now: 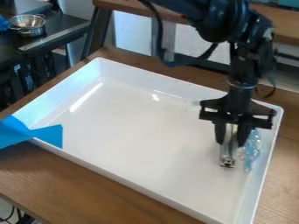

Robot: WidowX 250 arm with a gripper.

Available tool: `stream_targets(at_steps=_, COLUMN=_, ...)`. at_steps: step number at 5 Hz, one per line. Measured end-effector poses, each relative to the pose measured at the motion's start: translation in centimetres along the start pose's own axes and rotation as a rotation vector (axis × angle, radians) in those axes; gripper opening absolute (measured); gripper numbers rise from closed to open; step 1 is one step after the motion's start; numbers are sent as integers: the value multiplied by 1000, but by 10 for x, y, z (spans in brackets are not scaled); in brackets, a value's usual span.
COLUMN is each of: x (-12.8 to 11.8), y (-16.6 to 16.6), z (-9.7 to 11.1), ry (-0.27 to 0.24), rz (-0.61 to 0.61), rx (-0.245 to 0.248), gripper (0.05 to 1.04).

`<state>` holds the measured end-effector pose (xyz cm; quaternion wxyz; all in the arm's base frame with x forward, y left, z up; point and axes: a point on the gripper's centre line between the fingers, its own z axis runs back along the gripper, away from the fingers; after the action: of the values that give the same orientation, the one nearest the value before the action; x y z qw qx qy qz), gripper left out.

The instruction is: Sweep into pile

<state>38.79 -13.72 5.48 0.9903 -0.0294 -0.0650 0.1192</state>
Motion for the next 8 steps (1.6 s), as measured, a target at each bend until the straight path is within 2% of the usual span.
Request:
stream_targets(at_steps=1, x=-5, y=-5, z=3, ry=38, rz=-1, rx=-26, gripper=367)
stream_targets(at_steps=2, x=2, y=15, z=21, ry=22, rz=18, rx=-59, gripper=367)
stream_targets(at_steps=3, x=18, y=64, z=39, ry=-5, rz=96, rx=-72, gripper=367)
stream_targets(at_steps=4, x=24, y=99, z=32, ry=-5, rz=110, rx=-44, gripper=366)
stream_targets(at_steps=5, x=31, y=110, z=30, ry=-34, rz=114, rx=-10, gripper=366)
stream_targets(at_steps=6, x=38, y=118, z=4, ry=-16, rz=140, rx=56, gripper=366)
stream_targets(at_steps=7, x=45, y=113, z=-4, ry=-25, rz=151, rx=79, gripper=367)
stream_targets(at_steps=8, x=47, y=103, z=-6, ry=-27, rz=161, rx=82, gripper=367)
